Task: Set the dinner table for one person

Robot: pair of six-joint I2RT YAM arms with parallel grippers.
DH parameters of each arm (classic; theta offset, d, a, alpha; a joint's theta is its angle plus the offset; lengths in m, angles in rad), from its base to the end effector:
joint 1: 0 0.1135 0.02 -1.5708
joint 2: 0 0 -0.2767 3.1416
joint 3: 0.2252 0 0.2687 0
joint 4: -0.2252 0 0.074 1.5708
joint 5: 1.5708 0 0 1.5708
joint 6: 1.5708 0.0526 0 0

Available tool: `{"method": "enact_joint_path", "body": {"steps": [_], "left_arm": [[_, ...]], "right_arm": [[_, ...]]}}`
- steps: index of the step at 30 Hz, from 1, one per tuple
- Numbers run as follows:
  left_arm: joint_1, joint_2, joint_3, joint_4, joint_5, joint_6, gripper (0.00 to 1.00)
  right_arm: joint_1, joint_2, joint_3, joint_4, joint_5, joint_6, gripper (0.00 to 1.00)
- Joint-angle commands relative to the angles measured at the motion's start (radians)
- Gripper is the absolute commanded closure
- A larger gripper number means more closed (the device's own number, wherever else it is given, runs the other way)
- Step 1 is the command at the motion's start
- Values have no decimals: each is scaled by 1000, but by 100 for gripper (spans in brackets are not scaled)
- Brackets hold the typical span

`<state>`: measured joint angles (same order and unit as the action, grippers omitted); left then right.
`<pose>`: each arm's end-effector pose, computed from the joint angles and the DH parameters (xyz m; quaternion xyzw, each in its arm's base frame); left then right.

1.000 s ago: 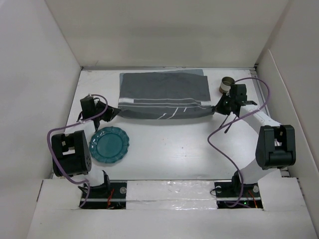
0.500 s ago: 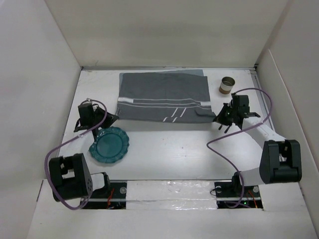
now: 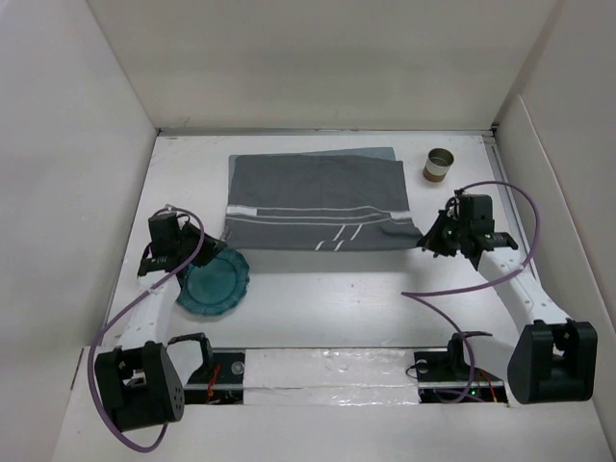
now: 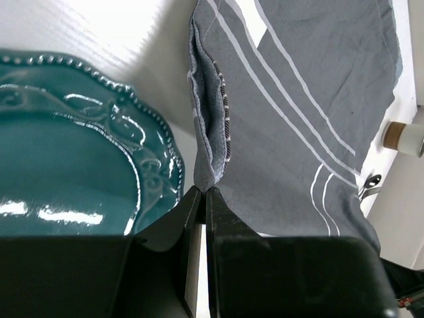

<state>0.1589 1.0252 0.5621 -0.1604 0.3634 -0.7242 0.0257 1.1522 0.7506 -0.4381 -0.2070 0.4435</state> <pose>0.2375 0.0191 0.2148 -0.2995 0.8265 -0.2796 0.3860 0.2555 0.0174 0.2257 0.1565 0.9164 0.1765 0.3234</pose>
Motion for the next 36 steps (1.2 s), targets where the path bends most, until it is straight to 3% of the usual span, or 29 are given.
{"method": "enact_joint_path", "body": {"steps": [1,2,3,4,6,7,10,12,13,14,15,16,18,20,22,23,24,27,30,36], "left_arm": [[7,-47,-5,-68,-37,40,100],[7,-50,-5,-73,-37,42,100],[7,-50,-5,-70,-38,42,93],[7,-50,8,-71,-37,46,83],[7,-51,34,-83,-29,46,75],[7,-51,73,-91,-26,48,67],[7,-48,151,-119,-11,54,56],[7,-48,189,-120,0,54,54],[7,-47,232,-114,8,57,54],[7,-37,254,-99,17,58,54],[7,-30,275,-91,44,60,60],[-8,-24,326,-77,60,65,64],[-38,1,383,-48,92,66,79],[-38,12,449,-2,150,46,85],[-38,16,523,-5,181,37,98],[-38,16,579,-13,177,43,100],[-38,16,579,-13,177,43,100],[-38,16,613,-28,169,63,100],[-38,21,613,-36,183,75,100],[-88,6,588,-36,152,97,93]], "right_arm": [[-7,-48,-29,-70,-12,-17,100],[-7,-49,-33,-71,-20,-16,100],[-7,-49,-34,-74,-22,-15,100],[-7,-49,-33,-80,-22,-15,90],[-7,-49,-11,-93,-11,-22,75],[2,-54,10,-120,-5,-26,62],[39,-97,113,-160,27,-31,42],[98,-115,186,-166,34,-25,37],[129,-115,206,-159,26,-22,41],[164,-109,219,-146,-1,-19,53],[205,-102,234,-108,-15,-2,69],[305,-89,236,-84,-23,14,99],[425,-25,227,16,-29,76,100],[600,41,225,94,-25,121,100],[695,156,245,212,-32,190,100],[808,281,257,348,-28,260,79],[809,282,266,349,-28,261,79],[919,477,331,429,-19,325,40],[1008,611,436,505,-11,374,31],[1106,869,610,561,56,507,29]]}}
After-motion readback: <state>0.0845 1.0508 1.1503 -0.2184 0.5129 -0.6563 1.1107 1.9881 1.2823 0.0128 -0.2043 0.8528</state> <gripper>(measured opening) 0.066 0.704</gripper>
